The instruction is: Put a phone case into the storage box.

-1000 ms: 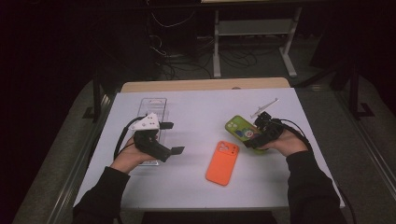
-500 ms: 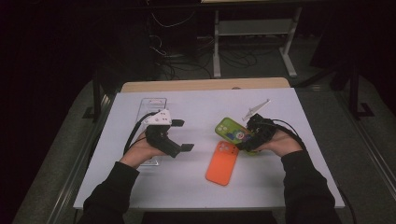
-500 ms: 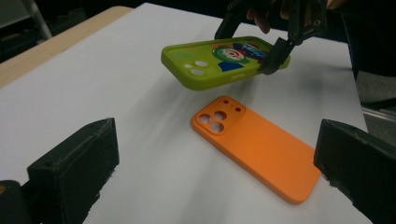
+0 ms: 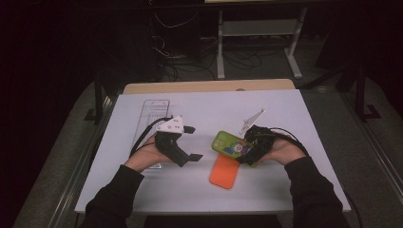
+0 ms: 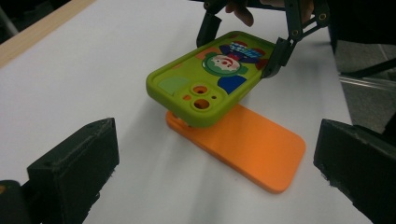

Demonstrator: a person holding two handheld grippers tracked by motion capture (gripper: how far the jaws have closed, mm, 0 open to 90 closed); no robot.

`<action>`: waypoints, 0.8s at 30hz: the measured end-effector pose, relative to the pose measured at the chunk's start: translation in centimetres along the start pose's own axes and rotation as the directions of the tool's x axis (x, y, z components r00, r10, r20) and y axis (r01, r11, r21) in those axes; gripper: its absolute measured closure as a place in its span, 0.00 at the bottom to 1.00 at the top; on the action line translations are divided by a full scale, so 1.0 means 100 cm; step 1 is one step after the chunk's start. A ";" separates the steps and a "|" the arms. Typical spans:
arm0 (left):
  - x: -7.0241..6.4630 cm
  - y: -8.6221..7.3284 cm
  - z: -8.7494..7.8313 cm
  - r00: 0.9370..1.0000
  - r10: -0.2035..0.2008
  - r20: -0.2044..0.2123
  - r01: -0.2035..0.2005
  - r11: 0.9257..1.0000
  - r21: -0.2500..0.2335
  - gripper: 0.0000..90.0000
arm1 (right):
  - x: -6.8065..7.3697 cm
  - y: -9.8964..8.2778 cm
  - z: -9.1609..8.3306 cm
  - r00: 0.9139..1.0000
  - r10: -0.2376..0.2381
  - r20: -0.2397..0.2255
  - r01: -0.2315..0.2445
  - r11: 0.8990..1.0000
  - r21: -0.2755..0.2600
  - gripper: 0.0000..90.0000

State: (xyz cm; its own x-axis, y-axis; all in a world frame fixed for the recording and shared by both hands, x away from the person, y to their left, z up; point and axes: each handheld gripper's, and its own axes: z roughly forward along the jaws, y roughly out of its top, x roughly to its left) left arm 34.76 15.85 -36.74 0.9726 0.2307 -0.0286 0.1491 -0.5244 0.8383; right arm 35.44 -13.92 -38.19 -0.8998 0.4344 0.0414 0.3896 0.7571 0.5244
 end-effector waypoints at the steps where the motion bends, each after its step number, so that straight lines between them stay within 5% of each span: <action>1: -0.001 0.000 0.001 1.000 0.000 0.004 0.000 1.000 0.004 0.00 | 0.002 0.000 -0.001 1.000 -0.010 -0.006 0.010 1.000 -0.003 0.17; 10: -0.007 0.002 0.005 0.999 0.023 0.033 -0.024 0.999 0.030 0.00 | 0.019 0.009 0.001 0.992 -0.119 -0.044 0.120 0.993 0.011 0.17; 24: -0.019 0.006 0.017 0.993 0.061 0.098 -0.069 0.995 0.075 0.00 | 0.042 0.020 0.008 0.972 -0.216 -0.095 0.219 0.976 0.022 0.17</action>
State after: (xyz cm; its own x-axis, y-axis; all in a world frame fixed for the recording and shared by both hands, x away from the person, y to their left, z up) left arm 33.29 13.71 -37.09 0.9927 0.1167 -0.0307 0.0950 -0.5989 0.7952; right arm 32.62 -10.26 -37.64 -0.9771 0.2124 0.0083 0.1878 0.8443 0.5019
